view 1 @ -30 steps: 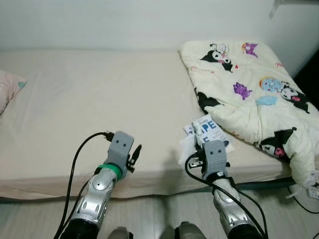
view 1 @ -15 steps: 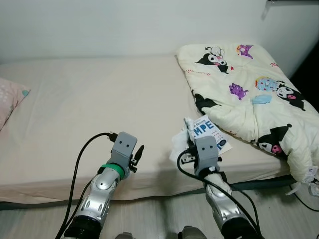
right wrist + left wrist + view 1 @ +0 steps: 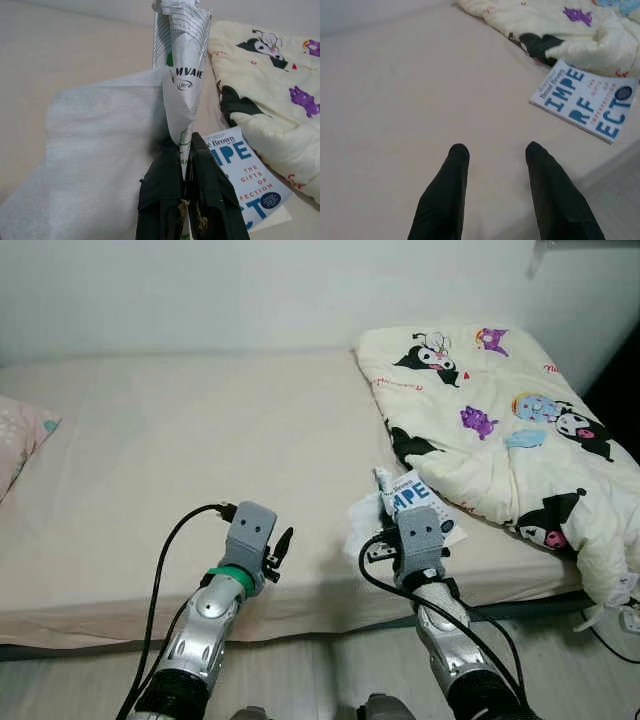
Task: Clean up the room
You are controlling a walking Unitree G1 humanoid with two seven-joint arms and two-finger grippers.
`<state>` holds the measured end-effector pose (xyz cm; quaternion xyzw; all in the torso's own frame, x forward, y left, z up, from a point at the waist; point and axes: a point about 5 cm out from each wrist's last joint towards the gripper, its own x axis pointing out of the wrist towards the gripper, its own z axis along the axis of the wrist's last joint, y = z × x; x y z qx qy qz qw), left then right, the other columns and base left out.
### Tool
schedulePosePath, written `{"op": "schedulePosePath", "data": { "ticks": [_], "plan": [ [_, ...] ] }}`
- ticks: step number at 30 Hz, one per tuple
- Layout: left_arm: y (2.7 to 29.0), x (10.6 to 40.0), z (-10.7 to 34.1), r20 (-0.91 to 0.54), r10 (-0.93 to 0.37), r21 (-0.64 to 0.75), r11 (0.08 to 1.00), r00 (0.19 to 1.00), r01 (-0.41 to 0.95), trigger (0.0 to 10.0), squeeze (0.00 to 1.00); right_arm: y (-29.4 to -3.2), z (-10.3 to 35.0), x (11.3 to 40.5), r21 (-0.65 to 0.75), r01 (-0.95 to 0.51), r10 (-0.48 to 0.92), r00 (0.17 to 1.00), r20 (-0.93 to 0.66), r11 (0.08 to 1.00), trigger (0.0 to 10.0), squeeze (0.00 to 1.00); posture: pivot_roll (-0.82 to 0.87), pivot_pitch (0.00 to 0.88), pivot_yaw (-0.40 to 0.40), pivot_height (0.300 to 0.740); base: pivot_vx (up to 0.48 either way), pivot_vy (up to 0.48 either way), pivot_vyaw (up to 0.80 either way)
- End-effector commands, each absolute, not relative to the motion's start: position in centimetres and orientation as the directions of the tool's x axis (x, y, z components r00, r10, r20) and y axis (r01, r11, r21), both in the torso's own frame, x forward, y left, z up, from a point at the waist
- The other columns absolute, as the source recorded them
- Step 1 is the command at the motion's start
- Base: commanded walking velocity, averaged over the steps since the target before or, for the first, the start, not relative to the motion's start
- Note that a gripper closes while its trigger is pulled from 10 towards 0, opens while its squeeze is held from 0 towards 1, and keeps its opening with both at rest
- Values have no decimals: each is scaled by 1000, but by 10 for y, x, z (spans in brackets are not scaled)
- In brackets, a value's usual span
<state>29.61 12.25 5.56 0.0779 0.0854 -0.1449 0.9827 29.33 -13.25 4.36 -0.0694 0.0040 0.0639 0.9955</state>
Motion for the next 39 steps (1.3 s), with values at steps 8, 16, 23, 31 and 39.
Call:
{"op": "schedulePosePath", "data": {
  "ticks": [8,16,23,31,39],
  "plan": [
    [129,302,59,-200,-211,121,964,957,238,10000,0,-129,47,297,-146,-149,151,989,3,978,10000,0,3,0,29,685,0,0,0],
    [133,300,59,-196,-199,137,964,960,228,10000,0,-128,49,300,-143,-133,136,991,6,981,10000,0,-5,0,37,685,0,0,0],
    [123,300,55,-210,-216,134,960,954,247,10000,0,-134,48,297,-155,-119,123,992,15,981,10000,0,-41,0,37,685,0,0,0],
    [121,306,56,-208,-189,129,967,960,218,10000,0,-143,51,299,-178,-116,123,992,25,977,10000,0,-44,0,20,685,0,0,0],
    [126,302,54,-207,-170,137,970,963,201,10000,0,-135,50,299,-176,-152,157,988,14,973,10000,0,-15,0,7,685,0,0,0]
  ]
}}
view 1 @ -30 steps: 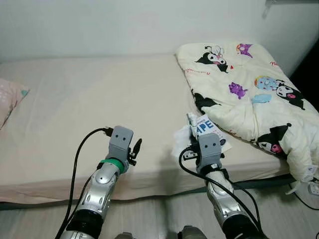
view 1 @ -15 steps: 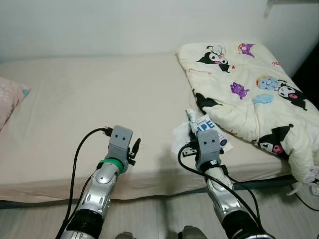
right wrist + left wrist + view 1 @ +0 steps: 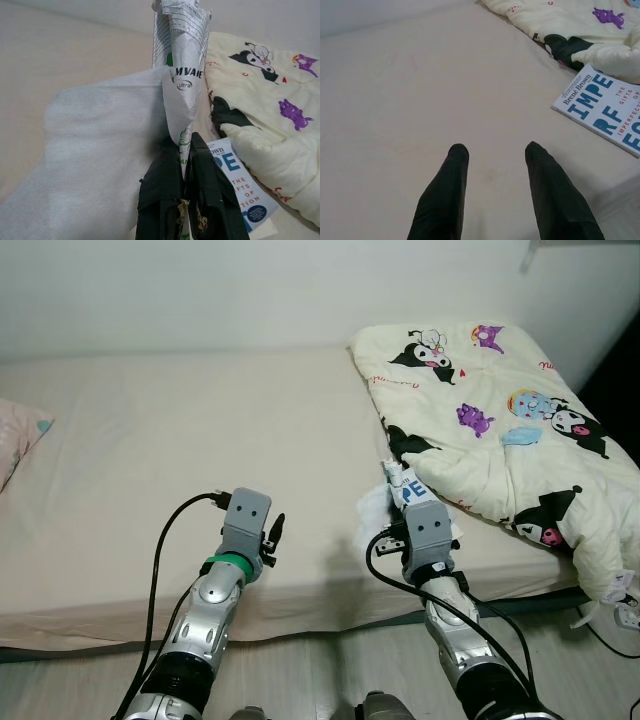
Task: Clean up the room
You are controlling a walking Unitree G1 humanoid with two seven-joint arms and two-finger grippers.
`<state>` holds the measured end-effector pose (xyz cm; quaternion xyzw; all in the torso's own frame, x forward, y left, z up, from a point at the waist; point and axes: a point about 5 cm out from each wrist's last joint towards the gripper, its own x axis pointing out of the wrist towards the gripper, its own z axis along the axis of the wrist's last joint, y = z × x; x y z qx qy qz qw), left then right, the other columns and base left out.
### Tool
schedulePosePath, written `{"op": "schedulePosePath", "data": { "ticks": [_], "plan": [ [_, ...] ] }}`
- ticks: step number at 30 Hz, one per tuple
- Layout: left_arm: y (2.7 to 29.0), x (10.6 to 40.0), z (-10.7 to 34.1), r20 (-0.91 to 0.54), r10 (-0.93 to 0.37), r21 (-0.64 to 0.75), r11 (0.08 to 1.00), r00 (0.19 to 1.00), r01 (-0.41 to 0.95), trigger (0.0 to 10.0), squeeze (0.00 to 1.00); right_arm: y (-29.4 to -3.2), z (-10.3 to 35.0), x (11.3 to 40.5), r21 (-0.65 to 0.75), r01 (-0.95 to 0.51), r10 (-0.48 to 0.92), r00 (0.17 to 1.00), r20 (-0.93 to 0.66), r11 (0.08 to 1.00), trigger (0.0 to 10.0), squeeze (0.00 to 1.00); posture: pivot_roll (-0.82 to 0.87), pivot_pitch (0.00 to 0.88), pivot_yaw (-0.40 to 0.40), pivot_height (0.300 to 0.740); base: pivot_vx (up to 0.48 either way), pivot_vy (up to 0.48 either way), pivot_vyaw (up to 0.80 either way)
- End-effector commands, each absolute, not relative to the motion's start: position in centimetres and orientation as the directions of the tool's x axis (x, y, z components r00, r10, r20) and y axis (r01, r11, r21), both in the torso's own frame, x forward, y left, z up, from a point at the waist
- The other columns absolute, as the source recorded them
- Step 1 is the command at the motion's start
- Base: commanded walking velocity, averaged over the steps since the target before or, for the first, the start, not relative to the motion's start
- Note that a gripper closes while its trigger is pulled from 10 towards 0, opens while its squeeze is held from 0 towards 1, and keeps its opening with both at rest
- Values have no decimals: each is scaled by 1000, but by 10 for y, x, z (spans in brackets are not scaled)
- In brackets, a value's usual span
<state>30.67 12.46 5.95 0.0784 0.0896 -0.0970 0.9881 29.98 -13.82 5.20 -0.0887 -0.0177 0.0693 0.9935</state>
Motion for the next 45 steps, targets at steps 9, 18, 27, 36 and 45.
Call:
{"op": "schedulePosePath", "data": {
  "ticks": [9,18,27,36,45],
  "plan": [
    [130,301,51,-219,-149,147,972,964,184,10000,0,-131,52,303,-176,-169,174,985,12,970,10000,0,-13,0,16,685,0,0,0],
    [133,310,57,-199,-150,153,971,969,182,10000,0,-137,52,300,-168,-150,156,988,22,974,10000,0,-47,0,4,685,0,0,0],
    [121,306,52,-205,-176,138,969,963,207,10000,0,-146,50,298,-116,-113,116,993,18,987,10000,0,-56,0,17,685,0,0,0],
    [122,312,58,-187,-176,151,967,966,205,10000,0,-144,50,302,-88,-113,113,994,-2,990,10000,0,-25,0,16,685,0,0,0],
    [127,306,50,-209,-161,164,967,965,197,10000,0,-148,29,292,-135,-152,137,984,-118,979,10000,0,-27,0,7,685,0,0,259]
  ]
}}
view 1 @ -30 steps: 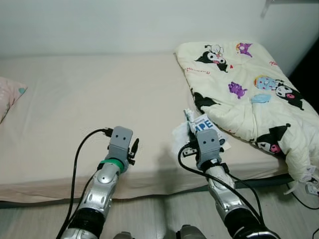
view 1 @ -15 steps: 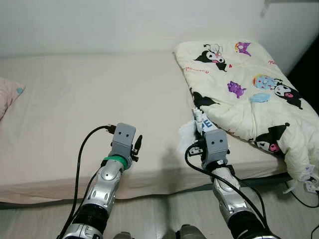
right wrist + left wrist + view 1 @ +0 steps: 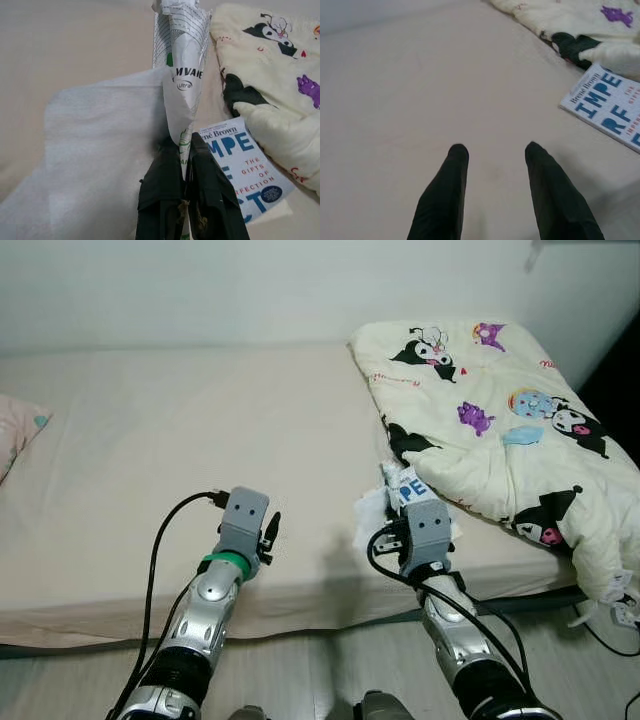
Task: Clean up the room
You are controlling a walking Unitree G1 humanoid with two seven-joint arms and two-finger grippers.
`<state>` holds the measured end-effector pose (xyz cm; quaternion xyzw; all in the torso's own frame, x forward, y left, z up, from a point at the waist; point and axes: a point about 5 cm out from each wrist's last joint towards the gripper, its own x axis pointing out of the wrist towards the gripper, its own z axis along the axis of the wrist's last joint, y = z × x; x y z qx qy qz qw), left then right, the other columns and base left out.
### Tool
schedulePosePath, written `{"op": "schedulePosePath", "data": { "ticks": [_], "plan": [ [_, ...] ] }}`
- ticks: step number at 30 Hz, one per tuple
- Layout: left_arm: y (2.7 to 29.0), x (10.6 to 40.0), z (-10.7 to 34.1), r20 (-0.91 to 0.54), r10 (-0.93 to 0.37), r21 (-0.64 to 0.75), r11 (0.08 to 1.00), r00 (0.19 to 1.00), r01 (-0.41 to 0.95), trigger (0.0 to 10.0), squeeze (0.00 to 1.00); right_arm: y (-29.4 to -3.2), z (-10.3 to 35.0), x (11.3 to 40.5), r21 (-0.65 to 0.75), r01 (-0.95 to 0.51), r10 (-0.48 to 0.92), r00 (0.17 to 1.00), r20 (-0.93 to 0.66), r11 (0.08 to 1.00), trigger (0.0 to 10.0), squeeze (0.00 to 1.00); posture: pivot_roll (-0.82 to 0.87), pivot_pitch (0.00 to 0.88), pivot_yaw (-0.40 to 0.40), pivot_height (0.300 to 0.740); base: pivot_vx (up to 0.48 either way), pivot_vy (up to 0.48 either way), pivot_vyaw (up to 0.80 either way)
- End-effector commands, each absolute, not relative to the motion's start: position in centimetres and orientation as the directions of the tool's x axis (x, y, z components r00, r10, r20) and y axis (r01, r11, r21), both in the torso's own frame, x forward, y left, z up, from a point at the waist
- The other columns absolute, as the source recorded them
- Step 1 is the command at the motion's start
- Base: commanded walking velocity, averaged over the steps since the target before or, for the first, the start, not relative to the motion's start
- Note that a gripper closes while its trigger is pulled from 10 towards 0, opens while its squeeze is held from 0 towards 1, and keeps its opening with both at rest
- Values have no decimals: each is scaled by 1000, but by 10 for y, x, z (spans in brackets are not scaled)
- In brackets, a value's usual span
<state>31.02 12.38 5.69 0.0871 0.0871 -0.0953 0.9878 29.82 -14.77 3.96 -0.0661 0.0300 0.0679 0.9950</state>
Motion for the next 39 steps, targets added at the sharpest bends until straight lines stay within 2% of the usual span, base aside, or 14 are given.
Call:
{"op": "schedulePosePath", "data": {
  "ticks": [1,2,9,39],
  "plan": [
    [127,306,50,-209,-161,164,967,965,197,10000,0,-148,29,292,-135,-152,137,984,-118,979,10000,0,-27,0,7,685,0,0,794],
    [128,304,47,-217,-156,165,967,964,193,10000,0,-156,22,287,-153,-133,109,982,-153,979,10000,0,-34,0,5,685,0,0,788],
    [129,303,45,-226,-155,171,966,962,196,10000,0,-161,23,286,-139,-119,99,985,-145,983,10000,0,-41,0,4,685,0,0,745],
    [128,306,45,-231,-150,179,965,961,193,10000,0,-155,29,293,-145,-140,123,985,-121,979,10000,0,-29,0,6,685,0,0,730]
  ]
}}
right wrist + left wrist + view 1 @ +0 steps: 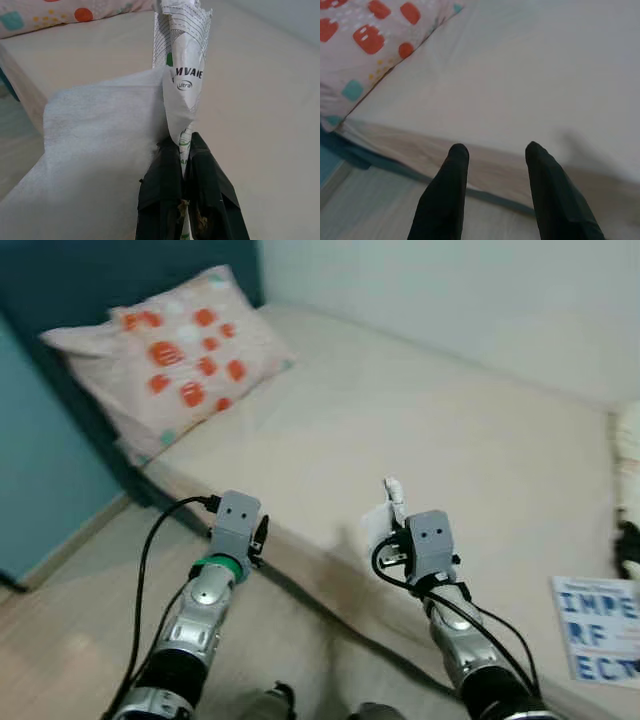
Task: Clean up the room
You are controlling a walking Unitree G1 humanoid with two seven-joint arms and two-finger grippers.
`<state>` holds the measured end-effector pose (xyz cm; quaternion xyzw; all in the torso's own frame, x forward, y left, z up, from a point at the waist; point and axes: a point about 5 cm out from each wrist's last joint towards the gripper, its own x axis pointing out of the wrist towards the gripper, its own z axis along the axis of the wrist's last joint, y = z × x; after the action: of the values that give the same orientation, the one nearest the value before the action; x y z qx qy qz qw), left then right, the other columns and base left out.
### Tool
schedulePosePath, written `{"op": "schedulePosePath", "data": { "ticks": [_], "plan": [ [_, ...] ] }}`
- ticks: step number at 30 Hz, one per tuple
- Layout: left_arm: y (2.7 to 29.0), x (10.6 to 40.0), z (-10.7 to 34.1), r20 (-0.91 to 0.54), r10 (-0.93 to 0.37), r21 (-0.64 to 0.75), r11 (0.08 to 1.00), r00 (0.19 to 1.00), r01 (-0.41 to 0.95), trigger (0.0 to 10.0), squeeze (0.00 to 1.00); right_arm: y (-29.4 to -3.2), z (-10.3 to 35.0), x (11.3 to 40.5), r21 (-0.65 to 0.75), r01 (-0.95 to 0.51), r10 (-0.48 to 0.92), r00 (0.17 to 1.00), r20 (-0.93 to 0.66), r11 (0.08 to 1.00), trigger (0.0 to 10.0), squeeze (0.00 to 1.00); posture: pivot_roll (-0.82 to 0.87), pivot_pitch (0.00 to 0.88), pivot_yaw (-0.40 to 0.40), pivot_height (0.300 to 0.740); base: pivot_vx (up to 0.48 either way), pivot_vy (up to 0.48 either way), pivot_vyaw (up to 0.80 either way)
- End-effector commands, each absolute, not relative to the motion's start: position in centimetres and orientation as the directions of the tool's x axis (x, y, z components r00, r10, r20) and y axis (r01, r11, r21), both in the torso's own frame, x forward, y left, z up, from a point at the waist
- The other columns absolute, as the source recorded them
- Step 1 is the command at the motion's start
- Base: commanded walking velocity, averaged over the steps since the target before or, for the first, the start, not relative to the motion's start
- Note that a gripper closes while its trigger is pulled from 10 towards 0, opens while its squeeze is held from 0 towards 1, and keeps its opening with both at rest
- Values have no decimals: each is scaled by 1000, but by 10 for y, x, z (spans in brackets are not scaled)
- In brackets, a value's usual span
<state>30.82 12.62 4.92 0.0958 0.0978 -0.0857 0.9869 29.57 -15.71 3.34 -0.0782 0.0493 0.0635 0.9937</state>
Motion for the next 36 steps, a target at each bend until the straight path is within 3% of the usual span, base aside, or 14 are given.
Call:
{"op": "schedulePosePath", "data": {
  "ticks": [1,36],
  "plan": [
    [129,306,44,-238,-148,178,965,960,193,10000,0,-152,31,294,-146,-149,133,985,-111,978,10000,0,-27,0,8,685,0,0,725],
    [134,309,45,-252,-142,195,961,957,194,10000,0,-134,42,300,-106,-220,215,975,-57,970,10000,0,-13,0,15,685,0,0,725]
  ]
}}
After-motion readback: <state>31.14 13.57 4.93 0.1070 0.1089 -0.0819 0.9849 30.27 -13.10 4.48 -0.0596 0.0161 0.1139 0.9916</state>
